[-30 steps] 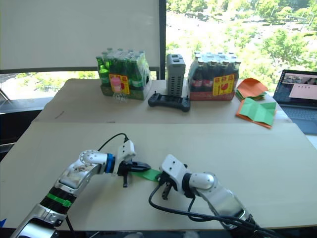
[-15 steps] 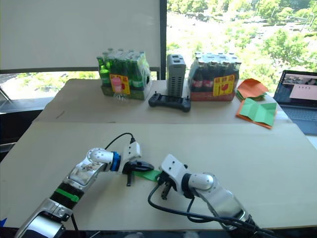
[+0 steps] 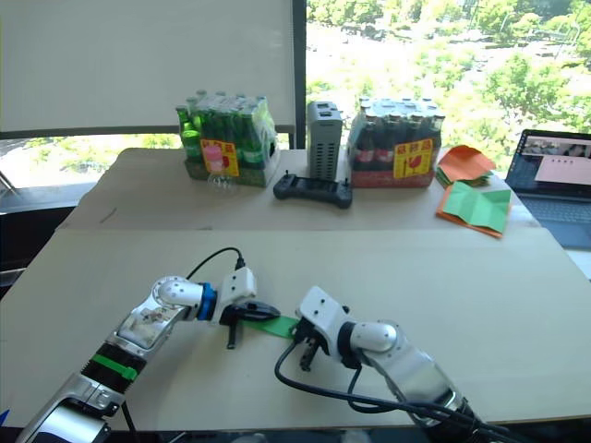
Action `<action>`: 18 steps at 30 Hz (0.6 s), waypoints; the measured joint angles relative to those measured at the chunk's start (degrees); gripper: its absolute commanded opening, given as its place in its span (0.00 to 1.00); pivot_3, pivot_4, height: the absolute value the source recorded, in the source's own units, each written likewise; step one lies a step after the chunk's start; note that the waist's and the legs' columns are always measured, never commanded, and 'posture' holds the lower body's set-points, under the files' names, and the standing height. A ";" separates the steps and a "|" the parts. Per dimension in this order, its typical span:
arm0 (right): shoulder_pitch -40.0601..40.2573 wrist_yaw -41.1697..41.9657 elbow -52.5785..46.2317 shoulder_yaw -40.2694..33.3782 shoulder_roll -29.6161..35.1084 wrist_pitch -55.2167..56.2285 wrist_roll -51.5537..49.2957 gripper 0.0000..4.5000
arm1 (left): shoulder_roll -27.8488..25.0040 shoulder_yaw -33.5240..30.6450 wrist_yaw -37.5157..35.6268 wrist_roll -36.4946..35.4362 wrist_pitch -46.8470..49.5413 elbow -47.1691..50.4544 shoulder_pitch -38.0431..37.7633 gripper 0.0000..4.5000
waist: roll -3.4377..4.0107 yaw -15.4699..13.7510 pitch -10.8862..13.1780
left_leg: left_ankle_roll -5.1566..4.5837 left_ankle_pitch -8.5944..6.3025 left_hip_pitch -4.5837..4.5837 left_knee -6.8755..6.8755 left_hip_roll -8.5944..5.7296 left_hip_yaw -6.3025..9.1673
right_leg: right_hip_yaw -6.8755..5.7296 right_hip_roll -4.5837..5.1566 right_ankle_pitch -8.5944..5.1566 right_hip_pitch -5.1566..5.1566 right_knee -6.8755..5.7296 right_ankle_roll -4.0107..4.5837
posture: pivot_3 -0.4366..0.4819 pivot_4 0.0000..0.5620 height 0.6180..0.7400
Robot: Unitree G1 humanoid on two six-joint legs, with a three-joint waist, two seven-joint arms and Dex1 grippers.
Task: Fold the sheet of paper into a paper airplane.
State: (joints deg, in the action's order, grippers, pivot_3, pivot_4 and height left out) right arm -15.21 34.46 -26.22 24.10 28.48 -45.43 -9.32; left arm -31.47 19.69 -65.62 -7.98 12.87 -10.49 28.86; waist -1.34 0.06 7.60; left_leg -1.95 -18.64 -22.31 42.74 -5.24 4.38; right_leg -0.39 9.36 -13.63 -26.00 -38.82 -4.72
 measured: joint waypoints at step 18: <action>0.05 0.24 0.05 0.24 -0.02 -1.25 0.00 0.01 | -4.08 -3.16 0.14 -0.01 -1.35 -0.66 -2.79 0.00 | 0.06 0.85 -0.17 | -0.44 -0.25 1.24 -0.81 0.14 0.00 | -0.04 -0.13 -0.02 0.90 0.66 0.01 | 0.48 0.27 0.49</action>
State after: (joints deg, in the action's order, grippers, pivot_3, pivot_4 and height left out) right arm -15.16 34.70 -26.17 24.35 28.46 -46.68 -9.32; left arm -35.56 16.53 -65.47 -7.98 11.52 -11.15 26.07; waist -1.28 0.91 7.43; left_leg -2.39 -18.89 -21.07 41.93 -5.10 4.37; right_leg -0.43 9.23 -13.65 -25.10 -38.16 -4.71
